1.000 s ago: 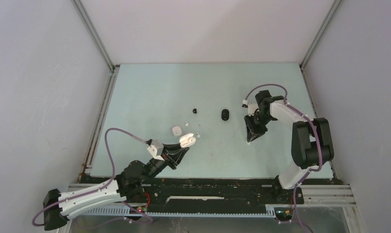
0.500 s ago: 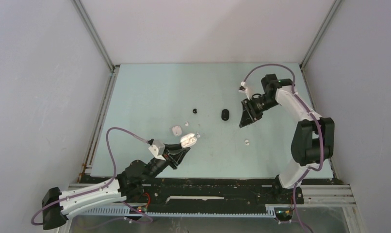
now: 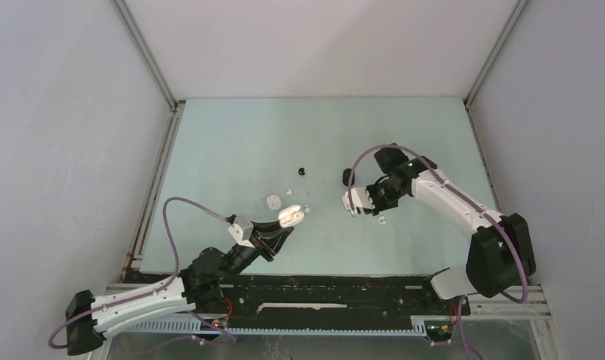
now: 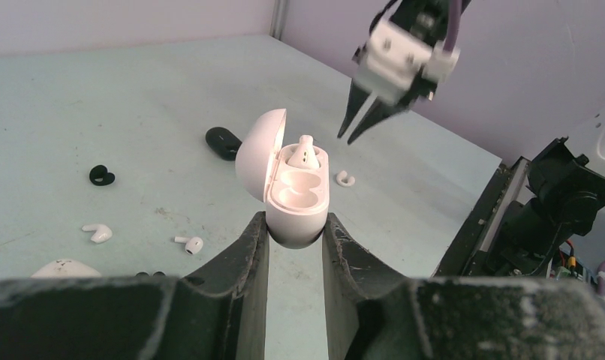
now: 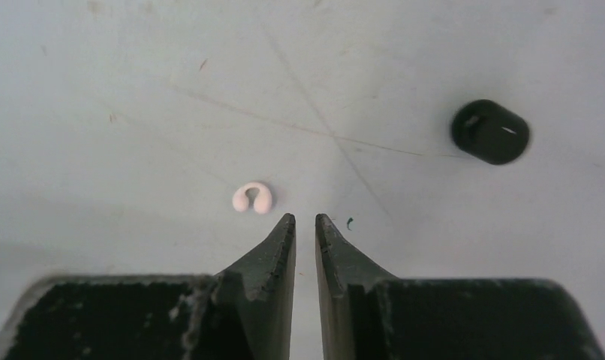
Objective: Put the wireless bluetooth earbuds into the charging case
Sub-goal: Turn over the left earbud at the center of the board.
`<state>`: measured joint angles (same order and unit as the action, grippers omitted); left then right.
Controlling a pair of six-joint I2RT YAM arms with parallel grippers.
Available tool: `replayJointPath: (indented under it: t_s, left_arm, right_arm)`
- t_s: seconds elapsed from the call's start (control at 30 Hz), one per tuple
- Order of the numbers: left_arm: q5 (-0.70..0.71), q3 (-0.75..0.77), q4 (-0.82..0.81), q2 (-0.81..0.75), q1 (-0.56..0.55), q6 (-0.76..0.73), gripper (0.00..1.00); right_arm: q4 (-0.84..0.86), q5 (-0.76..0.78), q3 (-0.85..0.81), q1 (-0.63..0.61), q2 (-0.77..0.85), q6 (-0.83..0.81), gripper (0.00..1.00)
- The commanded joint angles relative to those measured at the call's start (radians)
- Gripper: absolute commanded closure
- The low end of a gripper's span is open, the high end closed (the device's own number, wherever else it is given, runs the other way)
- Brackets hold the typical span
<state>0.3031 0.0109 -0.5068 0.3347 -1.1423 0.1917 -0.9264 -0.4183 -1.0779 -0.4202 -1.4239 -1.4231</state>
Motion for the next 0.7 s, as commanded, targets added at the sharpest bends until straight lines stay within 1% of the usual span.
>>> replayJointPath:
  t_s: [0.0,0.17,0.43,0.67]
  left_arm:
    - [0.019,-0.12,-0.022,-0.023,0.005,-0.01,1.0]
    - [0.025,-0.121,-0.016,-0.031,0.005,-0.012,1.0]
    - [0.029,-0.119,-0.016,-0.029,0.004,-0.014,1.0]
    - [0.029,-0.12,-0.017,-0.028,0.006,-0.012,1.0]
  right_arm:
    - [0.099,0.208,0.046,-0.03,-0.066,-0.265,0.81]
    - [0.106,0.255,0.059,-0.035,-0.143,-0.314,0.74]
    - [0.128,0.343,0.109,-0.028,-0.216,-0.347,0.59]
    - [0.121,0.344,0.126,-0.029,-0.24,-0.323,0.55]
